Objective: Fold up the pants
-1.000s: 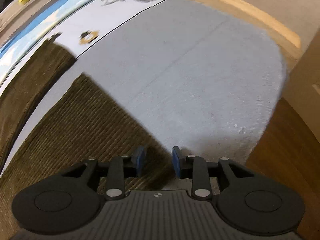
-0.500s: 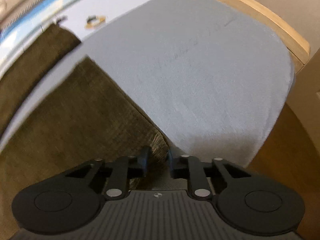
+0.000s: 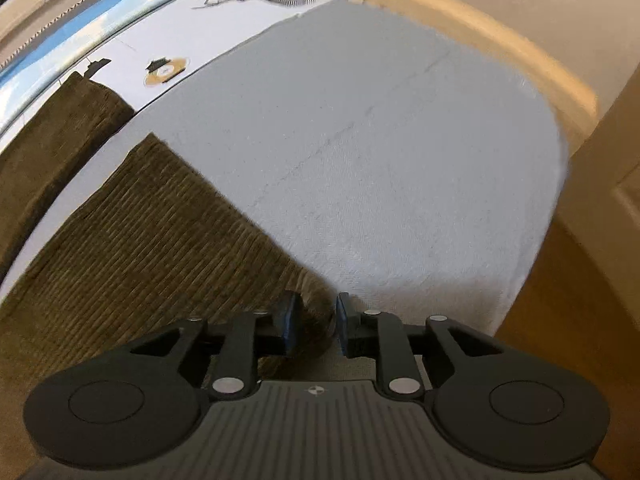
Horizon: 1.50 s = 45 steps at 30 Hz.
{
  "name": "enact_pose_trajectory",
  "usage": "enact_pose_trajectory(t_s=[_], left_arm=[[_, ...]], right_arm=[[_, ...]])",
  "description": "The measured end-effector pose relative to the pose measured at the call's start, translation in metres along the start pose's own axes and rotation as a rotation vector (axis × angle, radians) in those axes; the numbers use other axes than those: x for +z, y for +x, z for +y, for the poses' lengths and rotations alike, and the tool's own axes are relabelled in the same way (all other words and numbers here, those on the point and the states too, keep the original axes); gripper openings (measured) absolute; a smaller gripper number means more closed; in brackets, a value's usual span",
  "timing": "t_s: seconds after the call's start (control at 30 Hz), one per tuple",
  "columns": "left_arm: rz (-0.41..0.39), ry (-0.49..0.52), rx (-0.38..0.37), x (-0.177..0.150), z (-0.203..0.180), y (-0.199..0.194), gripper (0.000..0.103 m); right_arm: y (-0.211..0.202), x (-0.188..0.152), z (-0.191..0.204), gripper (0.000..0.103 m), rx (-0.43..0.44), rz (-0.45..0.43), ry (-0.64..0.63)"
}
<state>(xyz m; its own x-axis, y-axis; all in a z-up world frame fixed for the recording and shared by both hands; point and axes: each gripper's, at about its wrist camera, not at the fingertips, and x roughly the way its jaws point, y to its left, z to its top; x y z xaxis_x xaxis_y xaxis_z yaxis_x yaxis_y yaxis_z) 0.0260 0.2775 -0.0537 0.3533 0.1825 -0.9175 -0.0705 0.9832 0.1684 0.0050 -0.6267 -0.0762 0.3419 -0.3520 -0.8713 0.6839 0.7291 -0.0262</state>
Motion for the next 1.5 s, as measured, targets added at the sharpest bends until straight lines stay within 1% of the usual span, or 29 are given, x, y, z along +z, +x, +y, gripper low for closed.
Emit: enact_pose_trajectory(t_s=[0.07, 0.1, 0.17, 0.2, 0.23, 0.27, 0.3, 0.33, 0.37, 0.43, 0.47, 0.53, 0.6, 0.63, 0.67, 0.7, 0.73, 0.77, 0.8, 0.83, 0.87, 0.9, 0.97, 1.07, 1.17, 1.27, 1.33, 1.47, 1.5], left_arm=[[-0.063, -0.023, -0.048, 0.005, -0.001, -0.011, 0.027], [-0.083, -0.023, -0.084, 0.007, -0.003, -0.014, 0.027], [-0.096, 0.020, -0.132, 0.010, -0.013, -0.013, 0.027], [-0.084, 0.052, -0.145, 0.010, -0.019, -0.010, 0.027], [-0.040, 0.086, -0.150, 0.009, -0.025, -0.002, 0.028], [0.035, 0.105, -0.137, 0.004, -0.031, 0.010, 0.030], [0.112, 0.123, -0.113, -0.002, -0.033, 0.022, 0.029], [0.135, 0.176, -0.089, -0.006, -0.039, 0.028, 0.029], [0.114, 0.221, -0.078, -0.006, -0.044, 0.026, 0.030], [0.105, 0.197, -0.074, -0.002, -0.045, 0.019, 0.031], [0.073, 0.191, -0.079, 0.000, -0.046, 0.013, 0.031], [-0.006, 0.193, -0.117, 0.004, -0.049, -0.002, 0.031], [-0.047, 0.193, -0.181, 0.007, -0.055, -0.012, 0.032], [-0.060, 0.208, -0.208, 0.005, -0.058, -0.015, 0.032], [-0.062, 0.235, -0.231, 0.004, -0.064, -0.015, 0.036], [-0.042, 0.270, -0.245, 0.002, -0.072, -0.011, 0.044], [-0.005, 0.307, -0.241, -0.006, -0.079, -0.007, 0.048], [0.047, 0.350, -0.220, -0.009, -0.088, 0.002, 0.050], [0.099, 0.398, -0.186, -0.015, -0.094, 0.011, 0.053], [0.127, 0.440, -0.156, -0.020, -0.099, 0.016, 0.054], [0.122, 0.455, -0.150, -0.021, -0.099, 0.016, 0.054], [0.114, 0.439, -0.156, -0.020, -0.097, 0.014, 0.054], [0.073, 0.378, -0.171, -0.014, -0.089, 0.006, 0.054], [-0.023, 0.303, -0.184, -0.004, -0.081, -0.010, 0.054], [-0.099, 0.259, -0.180, 0.006, -0.081, -0.022, 0.054], [-0.159, 0.217, -0.174, 0.023, -0.084, -0.032, 0.054], [-0.195, 0.184, -0.168, 0.031, -0.085, -0.038, 0.054], [-0.263, 0.125, -0.106, 0.047, -0.092, -0.046, 0.054], [-0.276, 0.109, -0.095, 0.050, -0.093, -0.049, 0.054]], right_arm=[[-0.013, 0.001, 0.002, 0.023, -0.014, -0.066, -0.028], [-0.019, 0.002, 0.002, 0.023, 0.002, -0.085, -0.035], [-0.022, 0.002, 0.003, 0.023, 0.062, -0.096, -0.041], [-0.021, 0.002, 0.002, 0.024, 0.086, -0.083, -0.047], [-0.016, 0.002, 0.006, 0.026, 0.112, -0.055, -0.054], [-0.009, -0.001, 0.009, 0.034, 0.142, 0.001, -0.067], [-0.001, -0.005, 0.012, 0.040, 0.158, 0.065, -0.085], [0.007, -0.012, 0.016, 0.041, 0.160, 0.137, -0.121], [0.012, -0.017, 0.022, 0.041, 0.145, 0.165, -0.174], [0.005, -0.019, 0.032, 0.040, 0.118, 0.120, -0.254], [0.001, -0.018, 0.035, 0.041, 0.112, 0.095, -0.264], [-0.005, -0.016, 0.038, 0.041, 0.126, 0.061, -0.275], [-0.009, -0.015, 0.040, 0.041, 0.149, 0.038, -0.266], [-0.009, -0.016, 0.042, 0.041, 0.158, 0.039, -0.267], [-0.007, -0.018, 0.043, 0.041, 0.156, 0.057, -0.277], [-0.003, -0.023, 0.047, 0.041, 0.146, 0.086, -0.288], [0.005, -0.028, 0.048, 0.041, 0.125, 0.139, -0.308], [0.008, -0.032, 0.048, 0.042, 0.117, 0.155, -0.324], [0.007, -0.033, 0.051, 0.042, 0.111, 0.143, -0.344], [0.005, -0.030, 0.055, 0.042, 0.108, 0.134, -0.349], [0.002, -0.029, 0.055, 0.042, 0.112, 0.127, -0.339], [-0.001, -0.027, 0.054, 0.042, 0.127, 0.111, -0.322], [-0.015, -0.020, 0.054, 0.042, 0.166, 0.035, -0.285], [-0.040, -0.012, 0.056, 0.042, 0.220, -0.105, -0.238], [-0.060, -0.005, 0.063, 0.042, 0.277, -0.206, -0.196], [-0.079, -0.007, 0.076, 0.043, 0.327, -0.288, -0.191], [-0.090, -0.006, 0.085, 0.043, 0.355, -0.326, -0.205], [-0.106, -0.006, 0.104, 0.044, 0.402, -0.371, -0.233], [-0.120, -0.011, 0.104, 0.045, 0.407, -0.378, -0.240]])
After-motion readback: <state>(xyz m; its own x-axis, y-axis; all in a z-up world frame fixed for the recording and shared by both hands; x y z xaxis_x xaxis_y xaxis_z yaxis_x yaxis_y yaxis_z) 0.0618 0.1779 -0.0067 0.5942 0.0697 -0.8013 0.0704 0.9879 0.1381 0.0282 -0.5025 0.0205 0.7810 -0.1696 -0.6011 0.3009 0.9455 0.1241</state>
